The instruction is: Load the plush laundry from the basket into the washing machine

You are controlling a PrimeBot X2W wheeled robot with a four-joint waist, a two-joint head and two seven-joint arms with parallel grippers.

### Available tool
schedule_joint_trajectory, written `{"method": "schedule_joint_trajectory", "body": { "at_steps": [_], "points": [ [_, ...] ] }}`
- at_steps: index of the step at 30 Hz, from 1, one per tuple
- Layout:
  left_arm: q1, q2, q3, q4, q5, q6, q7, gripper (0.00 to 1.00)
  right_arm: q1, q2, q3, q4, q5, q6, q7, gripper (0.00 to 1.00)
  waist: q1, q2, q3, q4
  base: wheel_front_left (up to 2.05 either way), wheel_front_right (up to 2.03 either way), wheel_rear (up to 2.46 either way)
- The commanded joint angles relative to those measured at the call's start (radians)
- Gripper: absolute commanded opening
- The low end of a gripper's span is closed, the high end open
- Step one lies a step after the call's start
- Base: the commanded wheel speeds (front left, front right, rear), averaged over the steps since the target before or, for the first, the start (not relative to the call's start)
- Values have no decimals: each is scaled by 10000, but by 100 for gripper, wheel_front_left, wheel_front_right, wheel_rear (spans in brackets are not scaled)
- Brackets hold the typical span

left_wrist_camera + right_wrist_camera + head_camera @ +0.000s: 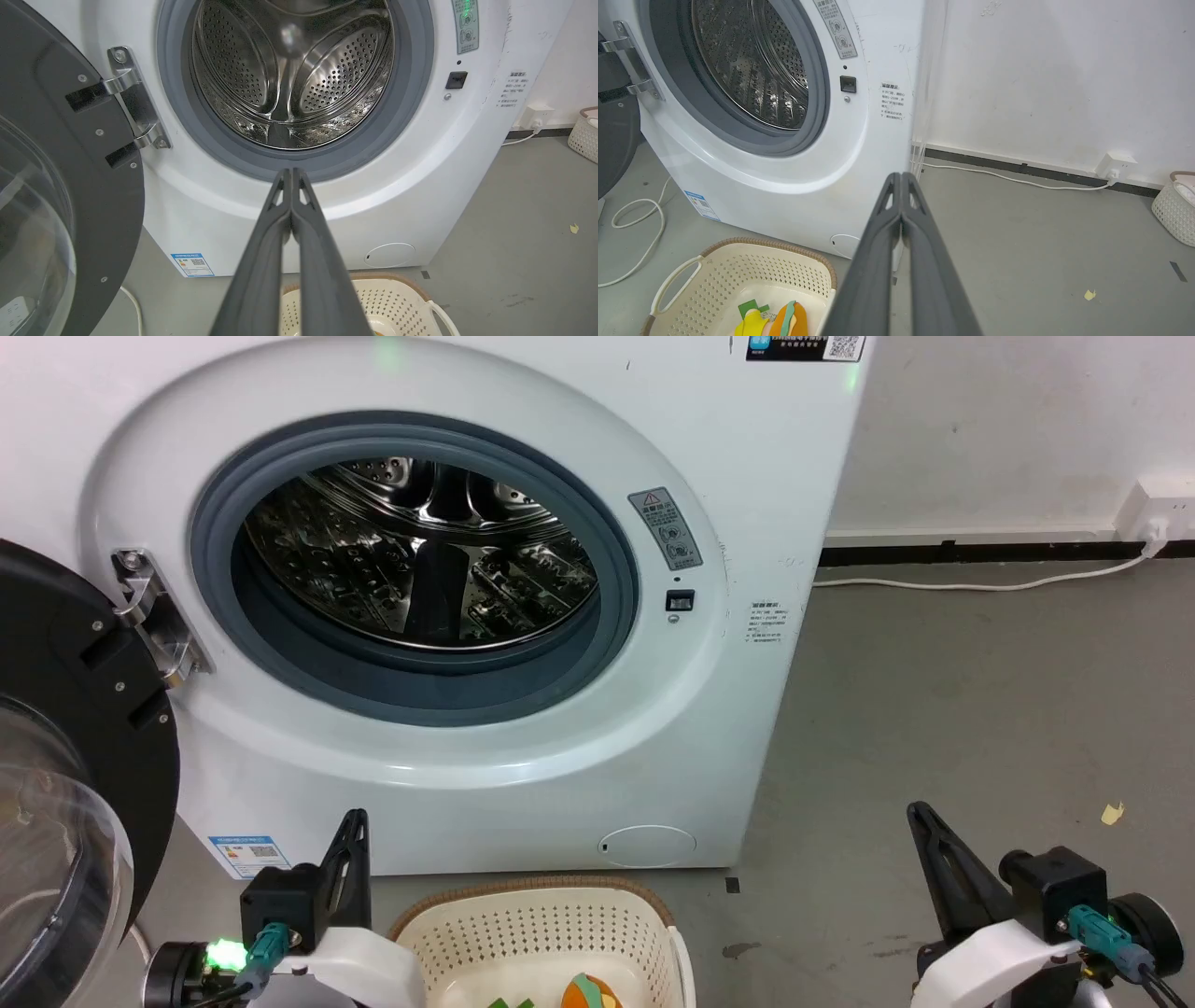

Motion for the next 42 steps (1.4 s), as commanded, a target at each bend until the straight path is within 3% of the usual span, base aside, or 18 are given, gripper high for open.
{"method": "schedule_joint_trajectory", "body": {
  "at_steps": [1,7,8,27,42],
  "points": [
    [-153,-1,20,-43,28,-41,1,0,-114,28,-24,11,-76,-9,7,0,0,-1,0,0,0,0,0],
    [-153,-1,20,-43,28,-41,1,0,-114,28,-24,11,-76,-9,7,0,0,-1,0,0,0,0,0],
    [3,0,-3,1,-1,2,-5,100,2,0,2,-1,7,0,-2,100,0,-1,0,0,0,0,0],
    [-69,0,-237,-10,-104,38,-319,100,-63,2,30,-155,275,-1,-317,100,0,-1,315,-101,0,0,0],
    [-723,147,-446,1552,-351,-189,-423,100,-409,5,150,-260,559,-2,-630,100,0,-1,1281,-563,0,0,0]
  ]
}}
